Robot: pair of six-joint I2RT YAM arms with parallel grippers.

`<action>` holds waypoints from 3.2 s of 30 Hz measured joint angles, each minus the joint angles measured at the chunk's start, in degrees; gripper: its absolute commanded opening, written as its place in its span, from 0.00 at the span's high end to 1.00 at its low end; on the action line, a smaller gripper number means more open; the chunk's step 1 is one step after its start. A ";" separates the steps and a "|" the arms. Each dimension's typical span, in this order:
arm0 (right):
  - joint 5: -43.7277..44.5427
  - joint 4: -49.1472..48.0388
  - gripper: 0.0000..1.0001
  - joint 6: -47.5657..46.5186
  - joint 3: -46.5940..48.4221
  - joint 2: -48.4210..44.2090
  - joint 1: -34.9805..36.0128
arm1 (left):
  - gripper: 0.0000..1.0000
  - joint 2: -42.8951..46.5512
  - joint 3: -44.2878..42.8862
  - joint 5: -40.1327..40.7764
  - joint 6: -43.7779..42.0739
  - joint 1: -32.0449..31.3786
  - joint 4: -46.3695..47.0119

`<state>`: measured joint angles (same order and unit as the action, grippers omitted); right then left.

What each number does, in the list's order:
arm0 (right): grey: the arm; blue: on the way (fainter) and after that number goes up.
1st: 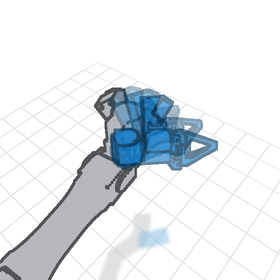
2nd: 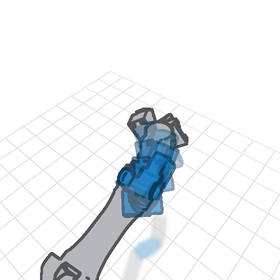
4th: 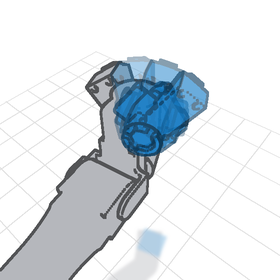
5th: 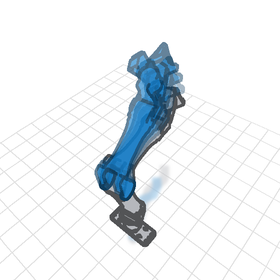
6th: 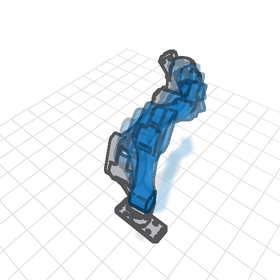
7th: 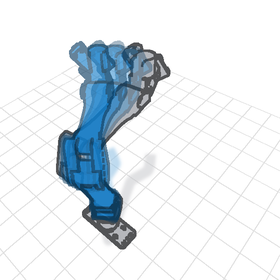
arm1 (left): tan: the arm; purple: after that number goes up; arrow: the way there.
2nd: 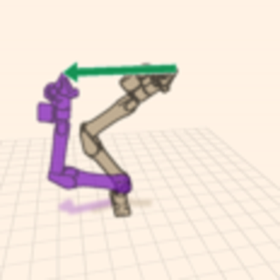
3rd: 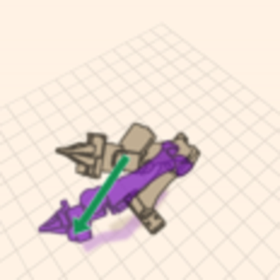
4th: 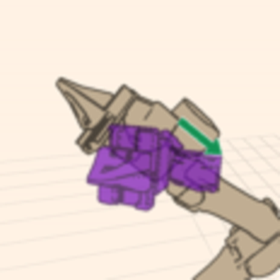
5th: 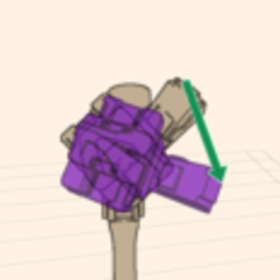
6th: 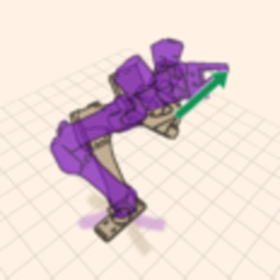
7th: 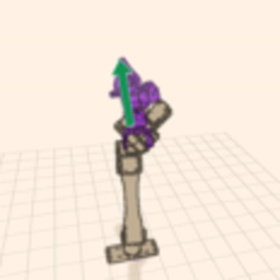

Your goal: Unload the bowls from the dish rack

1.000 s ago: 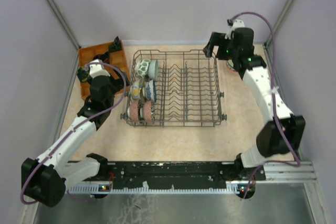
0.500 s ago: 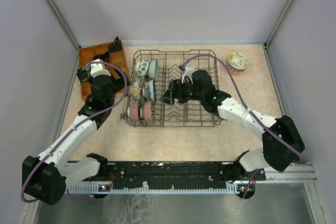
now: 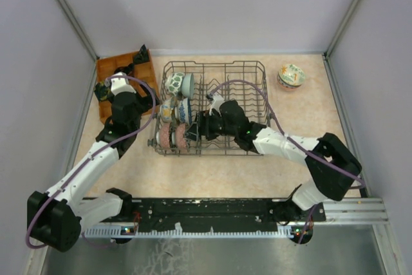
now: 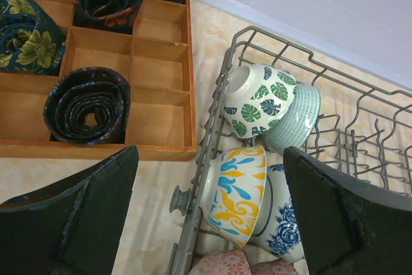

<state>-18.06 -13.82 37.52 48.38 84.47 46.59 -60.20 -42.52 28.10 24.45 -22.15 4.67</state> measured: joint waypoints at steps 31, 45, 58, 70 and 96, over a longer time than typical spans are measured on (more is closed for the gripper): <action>-7.19 -16.44 0.65 8.59 0.11 15.50 0.31 | 0.01 0.00 0.00 0.17 -0.07 0.00 0.04; -8.37 -20.22 0.95 10.29 0.11 16.48 0.52 | 0.01 -0.02 0.00 0.26 -0.07 0.00 0.07; -8.35 -22.03 1.00 10.32 -1.22 14.75 0.55 | 0.01 0.00 0.00 0.70 -0.07 0.00 0.07; -7.45 -19.04 1.00 7.54 -0.63 3.63 0.55 | 0.01 0.00 0.00 0.87 -0.04 0.00 0.04; 28.04 55.74 1.00 -32.13 79.52 31.87 -34.12 | 0.01 0.02 0.00 0.76 -0.04 0.00 0.00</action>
<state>9.98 41.91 5.39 127.90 116.33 12.47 -60.18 -42.52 28.86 24.40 -22.15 4.67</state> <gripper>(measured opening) 0.031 0.995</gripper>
